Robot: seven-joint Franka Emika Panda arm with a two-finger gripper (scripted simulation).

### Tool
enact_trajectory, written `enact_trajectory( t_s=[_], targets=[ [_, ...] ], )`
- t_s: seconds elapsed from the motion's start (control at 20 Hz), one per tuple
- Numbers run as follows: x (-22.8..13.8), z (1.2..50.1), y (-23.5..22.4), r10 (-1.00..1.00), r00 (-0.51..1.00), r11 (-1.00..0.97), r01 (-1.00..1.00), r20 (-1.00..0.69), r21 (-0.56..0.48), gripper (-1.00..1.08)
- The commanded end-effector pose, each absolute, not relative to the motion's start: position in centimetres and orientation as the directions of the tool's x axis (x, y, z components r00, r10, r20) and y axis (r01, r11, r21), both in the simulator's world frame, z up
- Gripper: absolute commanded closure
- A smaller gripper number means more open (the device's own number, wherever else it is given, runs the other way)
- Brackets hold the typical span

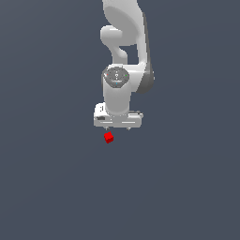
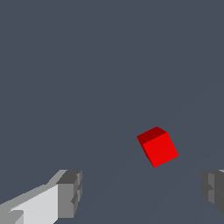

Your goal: Lift up the red cube by 0.2 meters.

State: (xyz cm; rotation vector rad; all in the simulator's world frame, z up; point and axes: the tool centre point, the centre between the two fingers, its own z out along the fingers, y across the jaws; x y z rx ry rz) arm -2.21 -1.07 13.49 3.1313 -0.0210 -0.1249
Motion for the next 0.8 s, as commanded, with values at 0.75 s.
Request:
enact_trajectory(
  t_s=[0.75],
  targets=[
    [-3.2,10.2,-2.5,0.124,0.991,-0.992,0.125,-0.057,0.002,-0.92]
  ],
)
